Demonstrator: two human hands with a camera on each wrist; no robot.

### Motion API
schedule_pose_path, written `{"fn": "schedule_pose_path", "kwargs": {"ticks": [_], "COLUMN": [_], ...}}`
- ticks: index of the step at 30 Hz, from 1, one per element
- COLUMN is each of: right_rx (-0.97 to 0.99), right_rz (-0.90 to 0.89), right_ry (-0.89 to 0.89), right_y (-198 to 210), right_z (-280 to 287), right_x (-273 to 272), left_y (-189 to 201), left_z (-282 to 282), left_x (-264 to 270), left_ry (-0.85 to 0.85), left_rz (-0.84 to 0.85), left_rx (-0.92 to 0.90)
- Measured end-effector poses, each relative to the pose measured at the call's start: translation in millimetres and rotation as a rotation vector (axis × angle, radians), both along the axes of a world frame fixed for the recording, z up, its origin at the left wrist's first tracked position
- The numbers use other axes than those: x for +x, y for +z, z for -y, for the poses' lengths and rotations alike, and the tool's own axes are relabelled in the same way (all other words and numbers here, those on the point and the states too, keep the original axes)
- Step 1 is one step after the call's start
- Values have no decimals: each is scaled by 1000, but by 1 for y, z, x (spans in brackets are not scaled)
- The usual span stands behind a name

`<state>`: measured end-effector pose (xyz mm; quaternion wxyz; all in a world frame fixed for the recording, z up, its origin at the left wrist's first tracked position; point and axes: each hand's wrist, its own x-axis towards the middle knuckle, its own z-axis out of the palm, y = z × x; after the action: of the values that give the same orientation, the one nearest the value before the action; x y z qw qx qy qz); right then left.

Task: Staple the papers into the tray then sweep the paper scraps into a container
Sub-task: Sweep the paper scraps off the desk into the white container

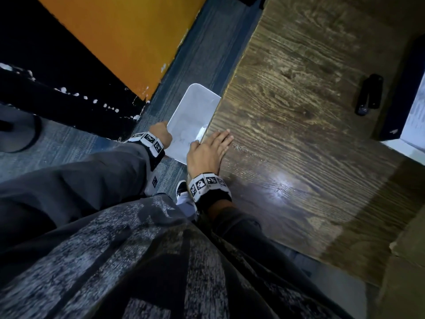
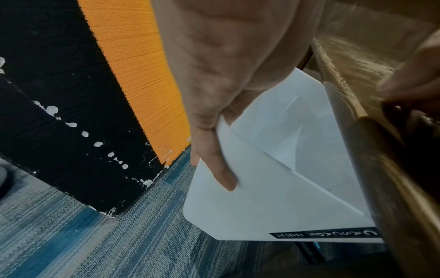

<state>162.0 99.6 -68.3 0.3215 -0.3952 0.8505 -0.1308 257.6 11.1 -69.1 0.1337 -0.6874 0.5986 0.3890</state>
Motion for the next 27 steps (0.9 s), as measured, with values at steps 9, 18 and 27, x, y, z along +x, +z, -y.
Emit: {"fn": "schedule_pose_path", "kwargs": {"ticks": [9, 18, 27], "right_rx": [-4, -403, 183], "right_rz": [124, -221, -279], "right_ry": [454, 61, -256], "right_y": [3, 6, -10], "right_z": [13, -54, -80], "right_x": [30, -87, -112], "left_y": [-2, -3, -2], "left_z": [1, 7, 3], "left_x": [1, 2, -1], "left_ry": [6, -31, -29], "left_rz": [-38, 5, 9], "left_rx": [-29, 11, 29]}}
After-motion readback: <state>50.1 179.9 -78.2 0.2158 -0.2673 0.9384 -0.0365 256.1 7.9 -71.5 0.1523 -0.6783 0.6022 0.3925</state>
